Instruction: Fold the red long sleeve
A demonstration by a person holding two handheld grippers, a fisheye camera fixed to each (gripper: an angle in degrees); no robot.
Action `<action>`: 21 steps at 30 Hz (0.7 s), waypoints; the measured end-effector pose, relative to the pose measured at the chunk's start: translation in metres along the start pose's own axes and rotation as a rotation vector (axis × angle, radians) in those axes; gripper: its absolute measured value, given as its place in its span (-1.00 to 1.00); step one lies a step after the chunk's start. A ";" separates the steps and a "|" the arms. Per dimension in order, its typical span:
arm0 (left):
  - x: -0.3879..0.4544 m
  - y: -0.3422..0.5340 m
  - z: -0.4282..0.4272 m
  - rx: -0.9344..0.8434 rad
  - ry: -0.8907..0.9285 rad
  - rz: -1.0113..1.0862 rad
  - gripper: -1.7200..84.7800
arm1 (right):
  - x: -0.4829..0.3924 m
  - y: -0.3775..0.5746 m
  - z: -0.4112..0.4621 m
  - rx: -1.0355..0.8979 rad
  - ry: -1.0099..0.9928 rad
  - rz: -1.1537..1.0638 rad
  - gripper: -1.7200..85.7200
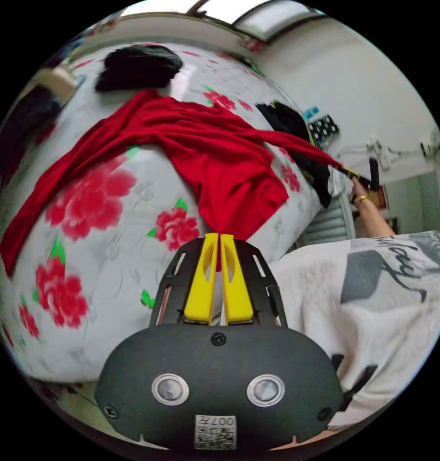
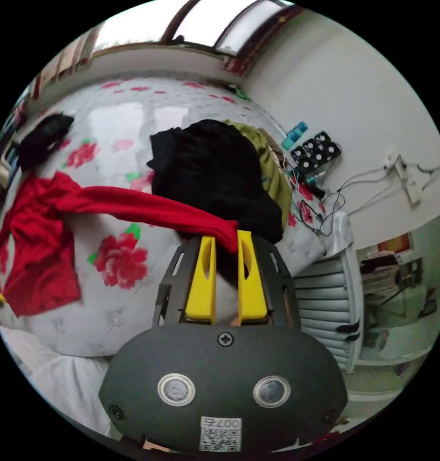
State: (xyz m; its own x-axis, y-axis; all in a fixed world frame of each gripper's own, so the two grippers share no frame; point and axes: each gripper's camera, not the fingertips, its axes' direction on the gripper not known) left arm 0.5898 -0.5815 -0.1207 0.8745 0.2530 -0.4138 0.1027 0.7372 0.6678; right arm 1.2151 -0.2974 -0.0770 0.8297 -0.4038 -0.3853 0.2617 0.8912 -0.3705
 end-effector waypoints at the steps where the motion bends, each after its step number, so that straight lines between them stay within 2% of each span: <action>1: -0.008 0.020 -0.018 0.049 0.005 -0.067 -0.97 | 0.011 0.000 0.001 -0.004 -0.041 0.026 -0.82; 5: -0.018 0.067 -0.045 0.136 -0.053 -0.227 -0.85 | -0.005 0.026 0.004 0.060 -0.440 -0.105 -0.78; 7: -0.022 0.071 -0.044 0.126 -0.063 -0.277 -0.78 | -0.047 0.046 0.016 0.012 -0.661 -0.227 -0.76; 9: -0.023 0.070 -0.042 0.114 -0.062 -0.294 -0.74 | -0.113 0.079 0.032 -0.113 -0.875 -0.406 -0.74; 12: -0.021 0.059 -0.029 0.044 -0.081 -0.266 -0.68 | -0.182 0.122 0.035 -0.215 -0.890 -0.635 -0.73; 15: -0.024 0.039 -0.013 -0.028 -0.164 -0.237 -0.70 | -0.230 0.155 0.029 -0.224 -0.847 -0.819 -0.74; 16: -0.028 0.031 -0.010 -0.037 -0.186 -0.249 -0.76 | -0.239 0.160 0.031 -0.236 -0.825 -0.856 -0.75; 17: -0.034 0.025 -0.013 -0.025 -0.204 -0.265 -0.86 | -0.250 0.171 0.026 -0.166 -0.723 -0.894 -0.78; 19: -0.047 0.018 -0.023 -0.024 -0.091 -0.294 -0.88 | -0.260 0.184 0.022 -0.105 -0.640 -1.003 -0.85; 21: -0.057 0.018 -0.045 0.026 0.025 -0.313 -0.90 | -0.260 0.176 0.026 -0.211 -0.648 -1.011 -0.92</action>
State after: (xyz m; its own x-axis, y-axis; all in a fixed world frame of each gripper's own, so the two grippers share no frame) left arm 0.5206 -0.5539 -0.1129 0.7866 0.0321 -0.6166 0.3771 0.7658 0.5209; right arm 1.0583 -0.0300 -0.0206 0.4063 -0.6644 0.6273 0.8970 0.1591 -0.4124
